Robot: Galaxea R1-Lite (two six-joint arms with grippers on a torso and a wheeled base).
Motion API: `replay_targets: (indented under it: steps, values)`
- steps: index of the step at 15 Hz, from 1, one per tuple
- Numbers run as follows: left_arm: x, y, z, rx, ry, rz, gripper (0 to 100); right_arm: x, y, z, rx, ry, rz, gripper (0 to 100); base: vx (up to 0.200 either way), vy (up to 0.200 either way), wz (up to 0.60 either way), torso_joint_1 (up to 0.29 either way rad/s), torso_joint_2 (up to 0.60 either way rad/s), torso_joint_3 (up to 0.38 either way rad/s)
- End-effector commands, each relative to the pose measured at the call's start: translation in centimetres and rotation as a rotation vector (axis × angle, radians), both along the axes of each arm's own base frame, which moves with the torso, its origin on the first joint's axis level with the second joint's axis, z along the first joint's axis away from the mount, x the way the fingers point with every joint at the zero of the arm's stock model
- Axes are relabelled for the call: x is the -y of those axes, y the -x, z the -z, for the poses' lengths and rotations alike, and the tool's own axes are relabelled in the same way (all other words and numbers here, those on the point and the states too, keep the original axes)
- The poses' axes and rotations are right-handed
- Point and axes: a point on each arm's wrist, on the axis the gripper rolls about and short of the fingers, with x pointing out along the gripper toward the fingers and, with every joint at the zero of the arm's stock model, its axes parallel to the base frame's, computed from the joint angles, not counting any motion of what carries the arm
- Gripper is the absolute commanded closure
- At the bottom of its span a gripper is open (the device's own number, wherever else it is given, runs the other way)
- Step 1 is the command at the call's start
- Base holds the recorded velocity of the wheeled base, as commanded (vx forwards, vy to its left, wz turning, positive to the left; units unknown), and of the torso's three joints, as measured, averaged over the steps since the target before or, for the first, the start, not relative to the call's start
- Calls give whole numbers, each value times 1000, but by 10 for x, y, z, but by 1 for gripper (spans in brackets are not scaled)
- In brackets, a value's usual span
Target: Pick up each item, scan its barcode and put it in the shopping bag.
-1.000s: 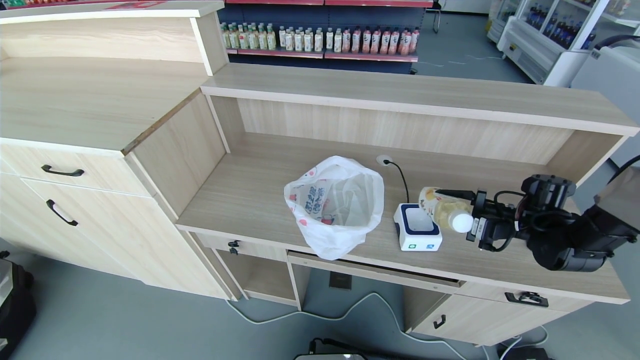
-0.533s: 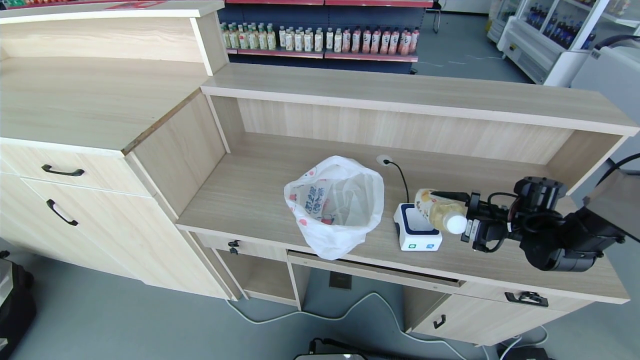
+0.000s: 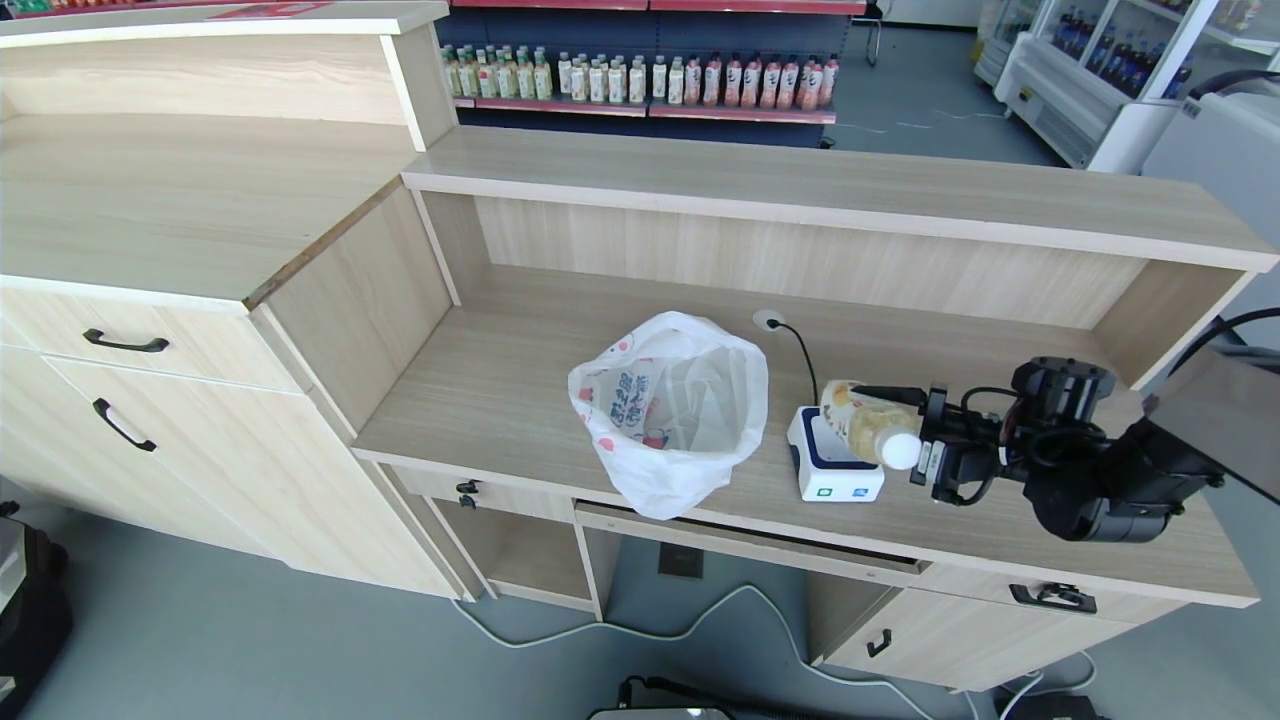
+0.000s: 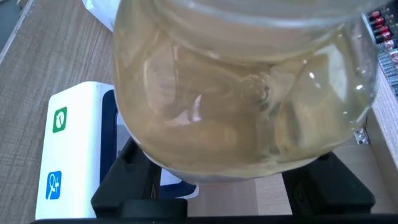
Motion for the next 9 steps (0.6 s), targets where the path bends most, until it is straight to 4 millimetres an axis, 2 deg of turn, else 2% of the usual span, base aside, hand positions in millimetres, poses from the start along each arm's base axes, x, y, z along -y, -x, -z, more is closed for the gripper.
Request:
replay_targets:
  steps: [1,9]
  values:
    - [0,0,0,1,0,1,0,-3,-3,4,-4,-1,-7,100,0,0,0,0,0,0]
    - [0,0,0,1,1,0,0,-7,-5,9,-15,-3,-16,100,0,0,0,0,0,0]
